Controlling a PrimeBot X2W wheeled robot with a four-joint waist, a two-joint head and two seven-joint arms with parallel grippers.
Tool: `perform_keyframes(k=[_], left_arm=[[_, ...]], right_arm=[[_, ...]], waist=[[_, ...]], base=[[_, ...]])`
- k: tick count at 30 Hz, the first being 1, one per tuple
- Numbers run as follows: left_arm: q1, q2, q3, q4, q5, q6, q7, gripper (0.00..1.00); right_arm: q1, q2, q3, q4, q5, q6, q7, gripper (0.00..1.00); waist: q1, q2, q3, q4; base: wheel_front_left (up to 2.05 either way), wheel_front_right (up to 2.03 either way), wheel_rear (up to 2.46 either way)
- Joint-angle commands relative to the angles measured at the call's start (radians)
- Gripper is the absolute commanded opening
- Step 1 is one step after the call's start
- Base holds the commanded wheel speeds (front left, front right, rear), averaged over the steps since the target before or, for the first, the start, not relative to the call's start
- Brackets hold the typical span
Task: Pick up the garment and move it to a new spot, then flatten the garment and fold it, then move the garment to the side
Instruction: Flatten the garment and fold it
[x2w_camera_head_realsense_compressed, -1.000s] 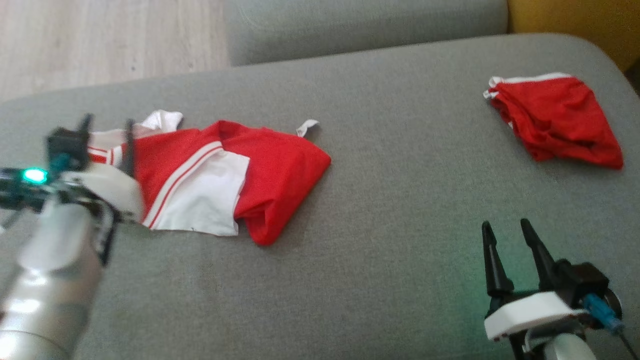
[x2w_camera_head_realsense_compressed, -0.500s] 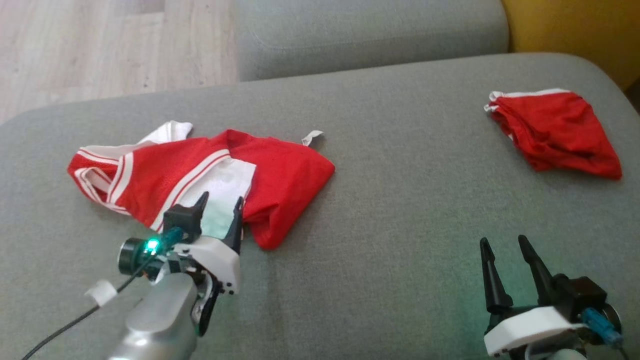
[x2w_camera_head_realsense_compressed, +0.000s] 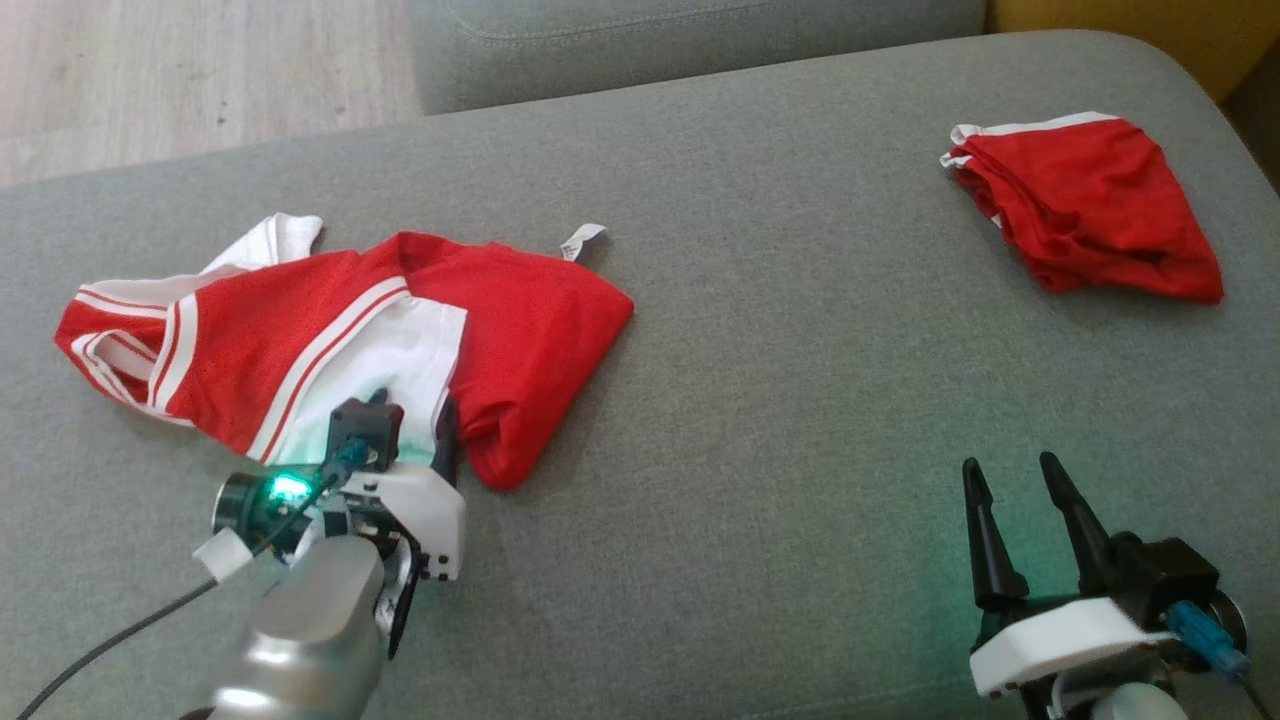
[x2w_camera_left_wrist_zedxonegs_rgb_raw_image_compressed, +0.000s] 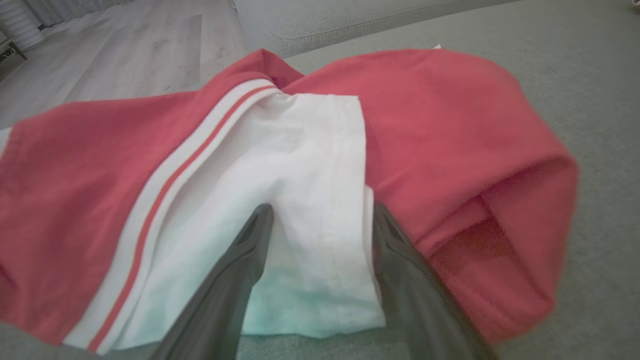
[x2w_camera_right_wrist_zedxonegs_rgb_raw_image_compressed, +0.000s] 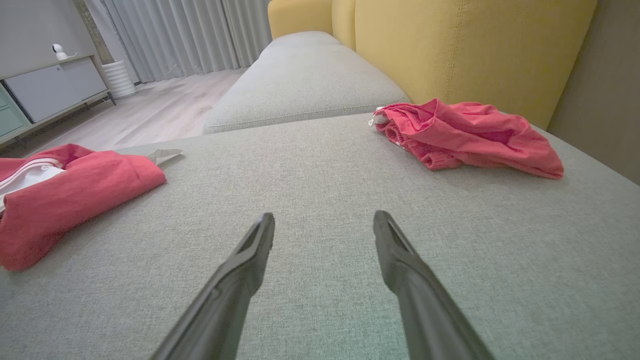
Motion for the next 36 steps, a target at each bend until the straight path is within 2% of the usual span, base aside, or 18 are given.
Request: perform_keyframes(k=[1,8,10,11,13,15,18,19,27,32,36], left_arm=[[-0.052,0.018,0.025,-0.006,0.002,0.005,-0.007,1.0],[-0.072,0.01,0.043,0.025,-0.018,0.003,-0.055,1.0],[-0.073,0.011,0.042,0.038,-0.018,0.003,-0.058,0.79],[-0.073,0.012,0.042,0.045,-0.02,0.001,-0.059,0.65],[-0.076,0.011,0.044,0.055,-0.023,0.003,-0.063,0.45],[-0.08,0.009,0.048,0.056,-0.028,0.002,-0.071,0.34],[-0.086,0.007,0.06,0.041,-0.035,0.001,-0.089,0.05],[-0.086,0.007,0.065,0.032,-0.037,0.002,-0.094,0.0],[-0.056,0.032,0.119,-0.114,-0.036,0.022,-0.107,0.0],[0.063,0.098,0.174,-0.33,-0.001,0.065,-0.108,0.0],[0.208,0.164,0.225,-0.502,0.007,0.117,-0.108,0.0]], right_arm=[[-0.05,-0.007,0.022,-0.032,-0.008,0.007,-0.001,1.0],[-0.051,-0.007,0.006,-0.03,-0.006,0.007,-0.008,1.0],[-0.052,-0.007,0.009,-0.027,-0.003,0.007,-0.01,1.0],[-0.053,-0.007,0.011,-0.025,-0.001,0.007,-0.011,1.0],[-0.056,-0.007,0.014,-0.023,0.001,0.007,-0.014,1.0],[-0.057,-0.007,0.014,-0.022,0.003,0.007,-0.015,1.0],[-0.056,-0.007,0.012,-0.02,0.004,0.007,-0.016,1.0],[-0.055,-0.007,0.01,-0.018,0.004,0.007,-0.017,1.0],[-0.046,-0.007,-0.001,-0.008,0.005,0.007,-0.02,1.0],[-0.032,-0.007,-0.017,-0.002,0.008,0.007,-0.022,1.0],[-0.016,-0.007,-0.031,0.007,0.011,0.007,-0.026,1.0]], waist=[[-0.0001,0.0,0.003,-0.003],[-0.0001,0.0,0.01,0.007],[-0.0001,0.0,0.009,0.012],[-0.0001,0.0,0.008,0.013],[-0.0001,0.0,0.007,0.017],[-0.0001,0.0,0.006,0.021],[-0.0001,0.0,0.003,0.027],[-0.0001,0.0,0.0,0.029],[-0.0001,0.0,-0.025,0.057],[-0.0001,0.0,-0.053,0.089],[-0.0001,0.0,-0.084,0.119]], base=[[0.0,0.0,0.0],[0.0,0.0,0.0],[0.0,0.0,0.0],[0.0,0.0,0.0],[0.0,0.0,0.0],[0.0,0.0,0.0],[0.0,0.0,0.0],[0.0,0.0,0.0],[0.0,0.0,0.0],[0.0,0.0,0.0],[0.0,0.0,0.0]])
